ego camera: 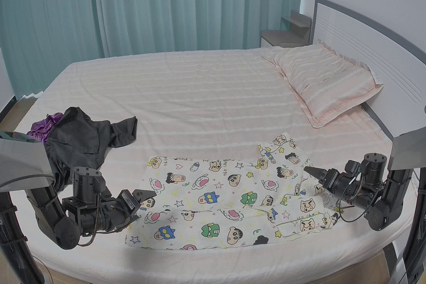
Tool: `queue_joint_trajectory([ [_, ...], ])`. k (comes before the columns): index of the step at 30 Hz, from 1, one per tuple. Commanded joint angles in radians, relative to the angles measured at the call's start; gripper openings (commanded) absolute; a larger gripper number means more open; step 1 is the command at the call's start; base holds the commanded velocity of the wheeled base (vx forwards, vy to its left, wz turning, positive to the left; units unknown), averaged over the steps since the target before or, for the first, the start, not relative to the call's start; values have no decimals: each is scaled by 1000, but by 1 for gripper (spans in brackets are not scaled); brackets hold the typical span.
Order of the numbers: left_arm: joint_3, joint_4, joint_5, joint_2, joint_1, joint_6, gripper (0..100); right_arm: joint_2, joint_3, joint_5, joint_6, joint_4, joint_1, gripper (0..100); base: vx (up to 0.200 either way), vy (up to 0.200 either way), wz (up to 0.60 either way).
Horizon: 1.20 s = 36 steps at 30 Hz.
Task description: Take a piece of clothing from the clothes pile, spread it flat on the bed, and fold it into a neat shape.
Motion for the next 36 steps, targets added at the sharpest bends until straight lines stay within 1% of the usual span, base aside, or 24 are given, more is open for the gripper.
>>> queue_joint_trajectory([
  [1,-5,0,11,0,2,5,100,0,0,0,-1,-16,1,100,0,0,0],
  [4,-48,-55,105,1,29,25,100,-5,3,-4,-3,-16,13,100,0,0,0],
  [6,-54,-61,118,4,36,38,100,-6,3,-7,-3,-16,16,100,0,0,0],
  [7,-90,-56,155,12,57,104,100,-8,4,-24,-3,-16,27,100,0,0,0],
  [8,-114,-47,164,24,71,146,100,-8,3,-37,-3,-16,35,100,0,0,0],
  [9,-114,-47,164,24,71,146,100,-8,3,-37,-3,-16,35,100,0,0,0],
  [11,-214,26,190,67,111,239,100,-8,1,-69,-3,-16,53,100,0,0,0],
  [12,-329,137,200,93,138,262,100,-8,0,-87,-3,-16,65,100,0,0,0],
  [15,-554,372,198,167,164,265,100,-8,1,-107,-3,-16,82,100,0,0,0],
  [16,-622,431,195,197,169,265,100,-8,0,-116,-3,-16,87,100,0,0,0],
  [17,-666,464,190,220,170,265,100,-8,-2,-124,-4,-15,87,100,0,0,0],
  [18,-676,470,190,225,170,267,100,-8,-2,-126,-3,-15,87,100,0,0,0],
  [19,-775,499,184,294,174,267,100,-6,-3,-142,-4,-15,88,100,0,0,0],
  [20,-820,502,183,332,174,275,100,-3,-3,-149,-4,-15,90,100,0,0,0],
  [21,-820,502,183,332,174,275,100,-3,-3,-149,-4,-15,90,100,0,0,0],
  [22,-887,505,183,392,177,302,100,0,-3,-149,-3,-15,96,100,0,0,0],
  [24,-935,517,183,431,180,322,100,3,-3,-150,-3,-15,102,100,0,0,0],
  [28,-987,534,187,474,178,351,100,5,-2,-150,-3,-15,116,100,0,0,0],
  [36,-1091,574,236,529,163,342,100,12,0,-164,-3,-15,124,100,0,0,0],
])
